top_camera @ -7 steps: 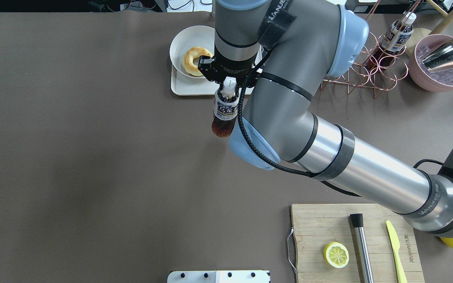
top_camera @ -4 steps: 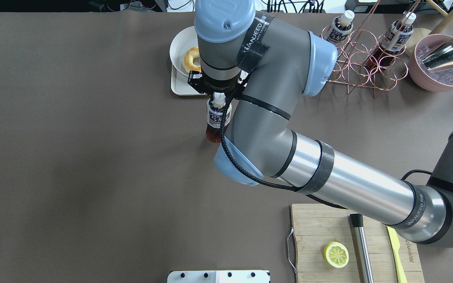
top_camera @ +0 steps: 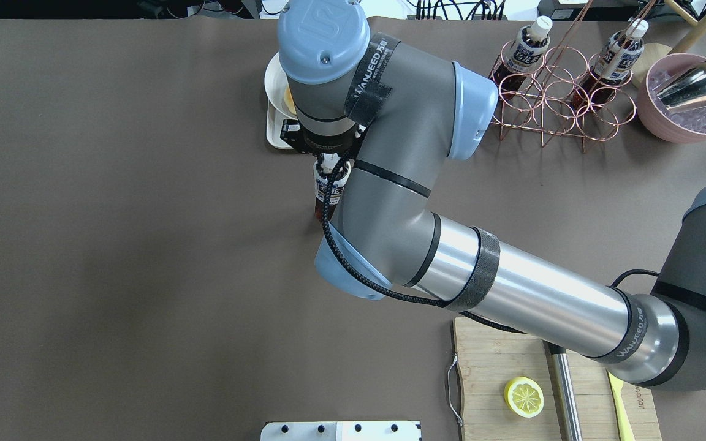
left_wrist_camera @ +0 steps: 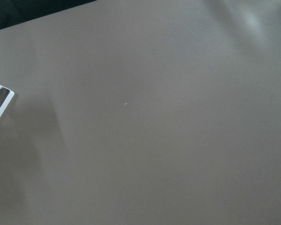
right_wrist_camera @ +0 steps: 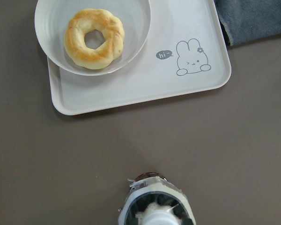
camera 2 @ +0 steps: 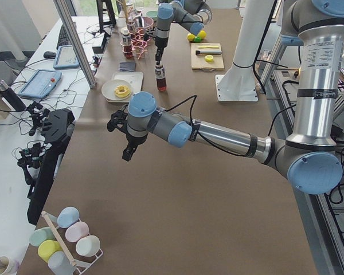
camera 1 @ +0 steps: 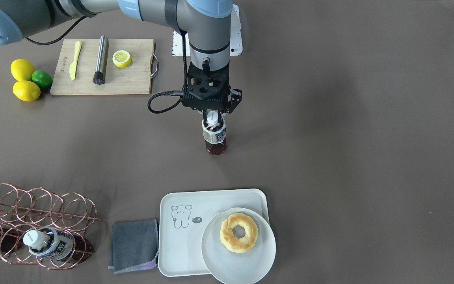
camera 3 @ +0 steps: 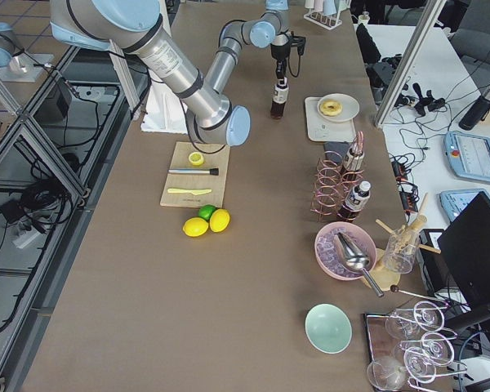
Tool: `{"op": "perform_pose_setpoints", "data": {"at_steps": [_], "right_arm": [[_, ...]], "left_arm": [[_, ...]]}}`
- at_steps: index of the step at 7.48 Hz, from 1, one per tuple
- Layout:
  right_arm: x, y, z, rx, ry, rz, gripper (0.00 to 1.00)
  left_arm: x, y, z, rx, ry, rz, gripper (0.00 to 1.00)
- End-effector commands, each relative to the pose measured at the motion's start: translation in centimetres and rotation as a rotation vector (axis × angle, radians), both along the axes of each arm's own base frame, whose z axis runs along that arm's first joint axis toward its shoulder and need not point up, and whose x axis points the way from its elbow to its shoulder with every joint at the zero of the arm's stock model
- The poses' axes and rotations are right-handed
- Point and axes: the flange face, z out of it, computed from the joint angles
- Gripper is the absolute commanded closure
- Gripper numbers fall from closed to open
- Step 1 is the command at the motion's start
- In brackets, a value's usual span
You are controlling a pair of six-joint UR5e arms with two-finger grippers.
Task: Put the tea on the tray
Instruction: 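Carry the tea bottle with the right gripper and set it before the tray, then open and withdraw the right gripper while the left arm reaches toward the bottle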
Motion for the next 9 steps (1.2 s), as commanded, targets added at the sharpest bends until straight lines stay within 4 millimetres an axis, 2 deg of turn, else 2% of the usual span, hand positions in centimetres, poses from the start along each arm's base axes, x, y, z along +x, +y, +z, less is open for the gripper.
{"op": "perform_pose_setpoints", "data": {"at_steps": [1,2,3,4,5,6,7,8,9], "right_arm": [[-0.3,0.3,-0.1,0.011,0.003,0.001,1.00],[-0.2,0.4,-0.2,0.012,0.001,0.002,0.27],[0.0,0.3,-0.1,0.020,0.006,0.012,0.00],[0.3,0.2,-0.4,0.024,0.001,0.014,0.00],[2.3,-0.8,-0.8,0.031,-0.010,0.029,0.00],[5.5,-2.4,0.1,0.018,-0.028,0.037,0.00],[9.7,-3.5,2.9,0.030,-0.036,0.005,0.00],[14.0,-4.4,6.8,0.062,-0.015,-0.023,0.00],[18.4,-6.3,10.8,0.091,0.016,-0.065,0.00]], "left_arm": [[0.0,0.0,0.0,0.000,0.001,0.000,0.00],[0.0,0.0,-0.1,0.003,0.002,0.000,0.00],[0.0,0.0,-0.1,0.004,0.001,0.001,0.00],[0.0,0.0,-0.1,0.003,0.002,0.000,0.00],[0.2,-0.2,-0.7,0.002,0.022,0.008,0.00],[0.8,-1.2,-3.2,0.002,0.054,-0.008,0.00],[4.4,-1.7,-6.4,0.015,0.073,0.018,0.00],[9.1,-2.6,-10.3,0.000,0.110,0.040,0.00],[13.6,-3.9,-15.3,0.001,0.151,0.053,0.00]]}}
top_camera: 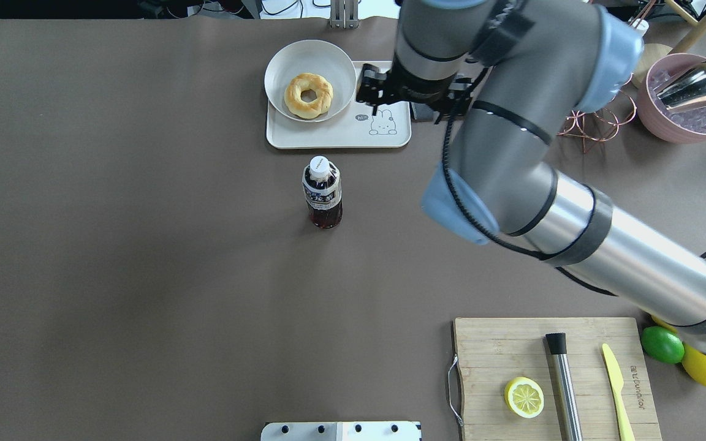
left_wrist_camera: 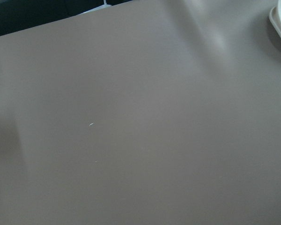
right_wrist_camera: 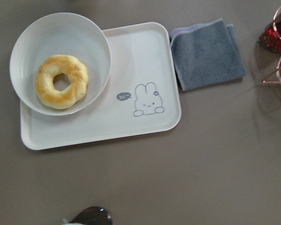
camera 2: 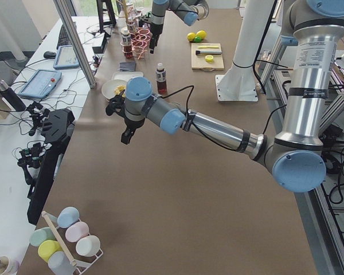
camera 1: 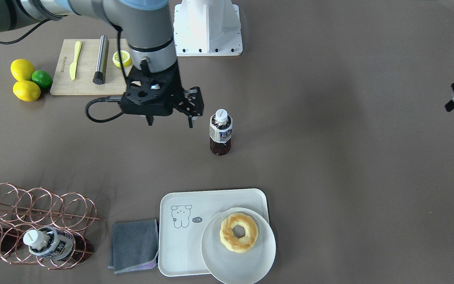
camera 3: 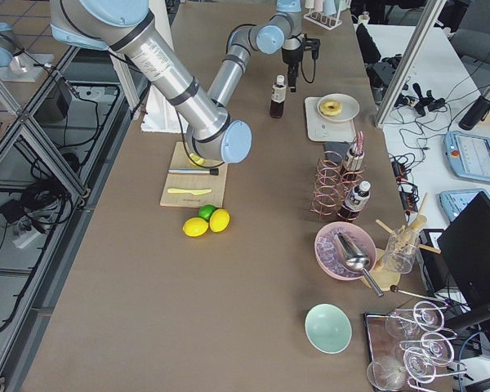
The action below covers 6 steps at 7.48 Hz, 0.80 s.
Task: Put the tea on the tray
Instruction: 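Open and withdraw the right gripper while the left arm reaches toward the bottle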
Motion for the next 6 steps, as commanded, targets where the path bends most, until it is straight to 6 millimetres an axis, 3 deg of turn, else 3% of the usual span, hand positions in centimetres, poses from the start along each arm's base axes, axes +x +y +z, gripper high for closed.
{"op": "perform_pose_setpoints", "data": {"at_steps": [1,2,3,4,6], "right_arm": [[11.5,-4.0,10.4,0.066,0.076,-0.091,0.00],[15.9,-5.5,13.1,0.081,0.083,-0.122,0.00],[20.1,-6.4,15.8,0.085,0.079,-0.153,0.00],[23.4,-6.6,19.5,0.106,0.113,-0.193,0.00],[29.9,-5.5,28.3,0.160,0.098,-0.240,0.00]], "left_arm": [[12.8,-2.3,-12.1,-0.027,0.073,-0.019,0.00],[19.2,-1.6,-16.4,-0.030,0.080,-0.056,0.00],[26.6,0.6,-20.2,-0.052,0.109,-0.037,0.00],[31.0,2.4,-24.0,-0.083,0.143,-0.037,0.00],[34.5,4.2,-28.7,-0.106,0.133,-0.031,0.00]]}}
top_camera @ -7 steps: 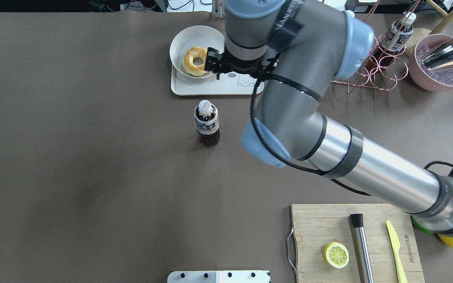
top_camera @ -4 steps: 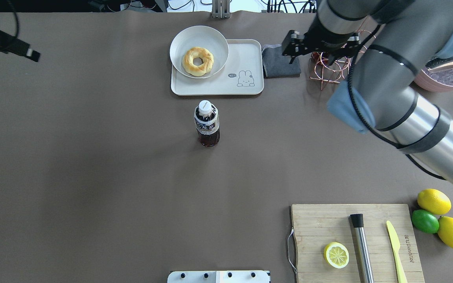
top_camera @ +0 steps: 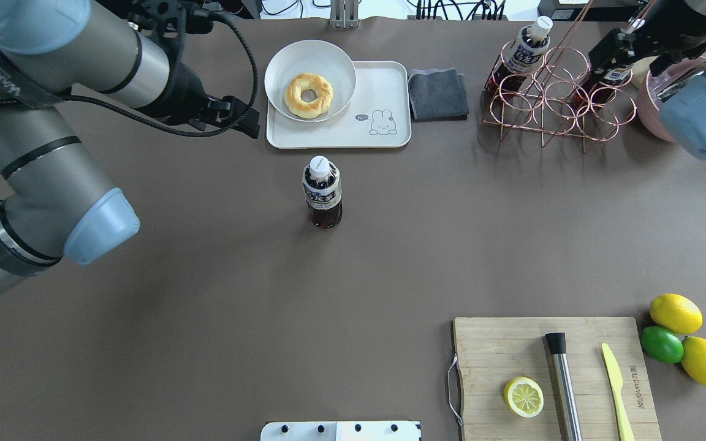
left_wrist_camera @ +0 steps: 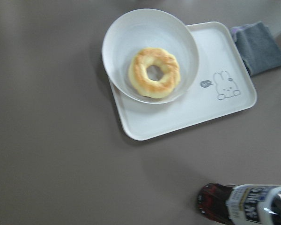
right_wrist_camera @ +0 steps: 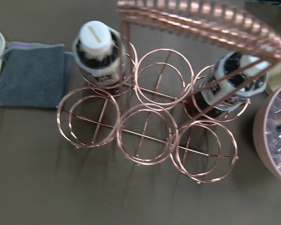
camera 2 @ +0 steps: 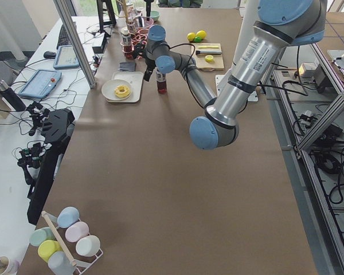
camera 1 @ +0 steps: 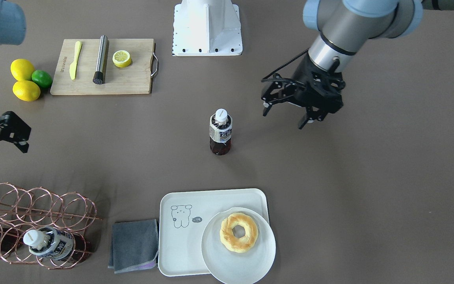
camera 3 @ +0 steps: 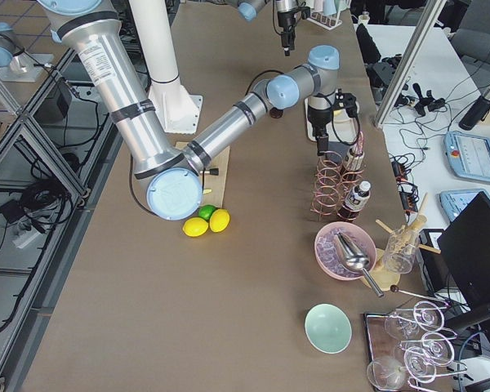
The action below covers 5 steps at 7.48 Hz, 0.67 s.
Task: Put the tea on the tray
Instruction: 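Open and withdraw the right gripper while the left arm reaches toward the bottle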
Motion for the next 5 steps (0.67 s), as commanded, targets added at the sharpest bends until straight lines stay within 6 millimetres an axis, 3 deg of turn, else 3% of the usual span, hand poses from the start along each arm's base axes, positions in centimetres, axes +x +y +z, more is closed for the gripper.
{"op": "perform_pose_setpoints", "data": {"at_steps": [1,3,5], "right_arm": [[8.2,2.5,11.0,0.048,-0.024,-0.047,0.00],[11.6,4.0,14.7,0.072,-0.058,-0.075,0.00],[13.3,4.7,16.1,0.064,-0.065,-0.071,0.00]], "left_arm": [[5.8,3.4,-6.8,-0.057,0.000,-0.010,0.00],[10.2,5.9,-10.4,-0.048,-0.046,-0.057,0.00],[12.9,6.3,-10.2,-0.049,-0.097,-0.115,0.00]]}}
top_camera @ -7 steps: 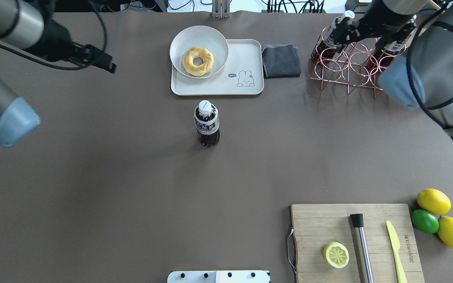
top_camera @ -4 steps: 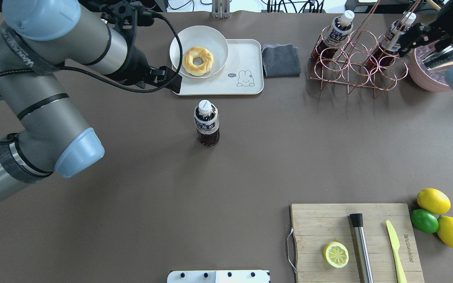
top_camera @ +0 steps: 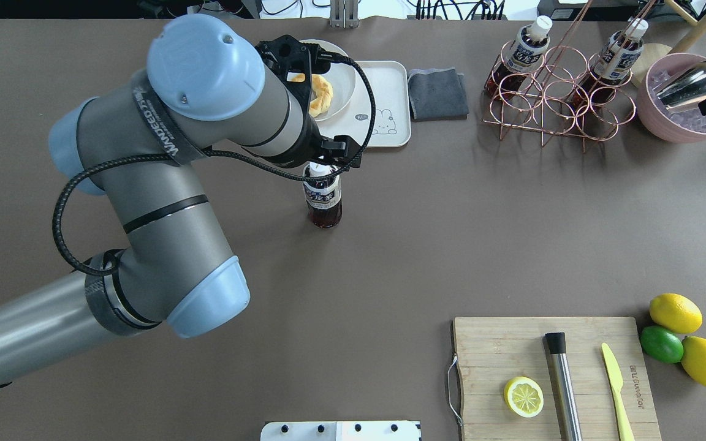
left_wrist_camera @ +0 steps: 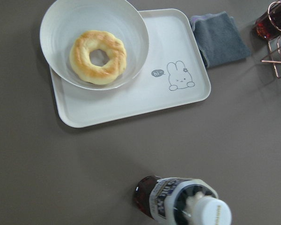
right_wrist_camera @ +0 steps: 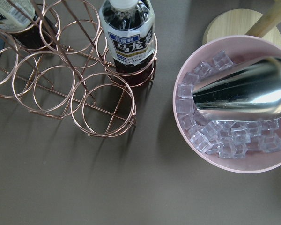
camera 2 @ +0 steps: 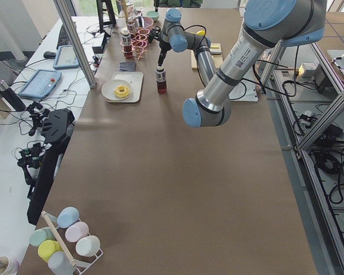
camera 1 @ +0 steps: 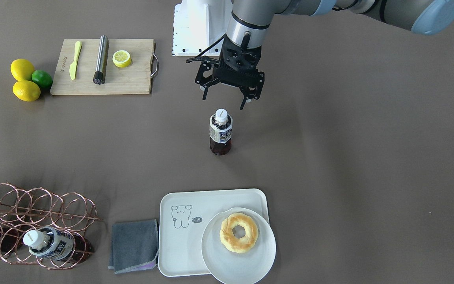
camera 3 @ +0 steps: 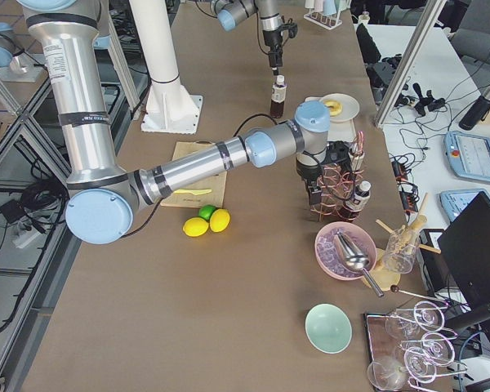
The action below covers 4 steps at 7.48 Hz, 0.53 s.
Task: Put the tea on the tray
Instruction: 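Open and withdraw the right gripper while the left arm reaches toward the bottle, then close the left gripper around the tea bottle's neck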
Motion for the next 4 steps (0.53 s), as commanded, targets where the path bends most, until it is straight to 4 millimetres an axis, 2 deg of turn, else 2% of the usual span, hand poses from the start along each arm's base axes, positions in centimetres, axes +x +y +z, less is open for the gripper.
{"op": "perform_pose_setpoints", "data": {"at_steps": [1,2,4], "right_arm": [[3.6,1.6,2.8,-0.041,-0.032,0.029,0.02],[5.2,2.3,3.8,-0.057,-0.038,0.053,0.02],[5.5,2.2,3.5,-0.051,-0.040,0.059,0.01]], "left_arm": [[2.4,0.2,0.5,0.015,-0.064,-0.082,0.00],[2.3,-0.1,0.7,0.032,-0.080,-0.117,0.01],[2.5,-0.2,0.8,0.037,-0.085,-0.122,0.04]]}}
